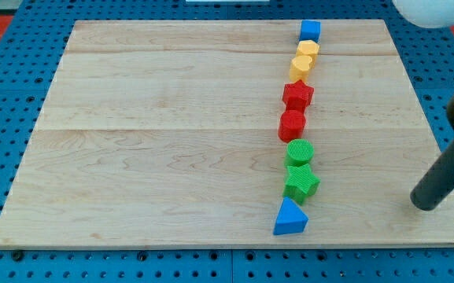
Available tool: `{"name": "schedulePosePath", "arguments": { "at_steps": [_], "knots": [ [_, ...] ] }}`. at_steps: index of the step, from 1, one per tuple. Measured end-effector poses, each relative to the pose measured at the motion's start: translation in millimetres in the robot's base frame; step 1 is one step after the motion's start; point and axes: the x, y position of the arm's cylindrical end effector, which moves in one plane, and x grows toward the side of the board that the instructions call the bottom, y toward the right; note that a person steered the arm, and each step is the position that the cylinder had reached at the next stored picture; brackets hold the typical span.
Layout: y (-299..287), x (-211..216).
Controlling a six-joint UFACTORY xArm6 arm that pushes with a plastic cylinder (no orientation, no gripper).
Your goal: Slightly push the green star to the left
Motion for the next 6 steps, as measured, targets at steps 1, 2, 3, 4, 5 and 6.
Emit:
{"name": "schedulePosePath", "arguments": {
  "at_steps": [1,2,3,4,5,6],
  "knots": [
    [18.5,-2.2],
    [29.8,-10.8],
    [21.4,-37.7],
    [-4.4,-73.2],
    [-22.0,-87.6],
    [-38.8,-71.0]
  ]
}}
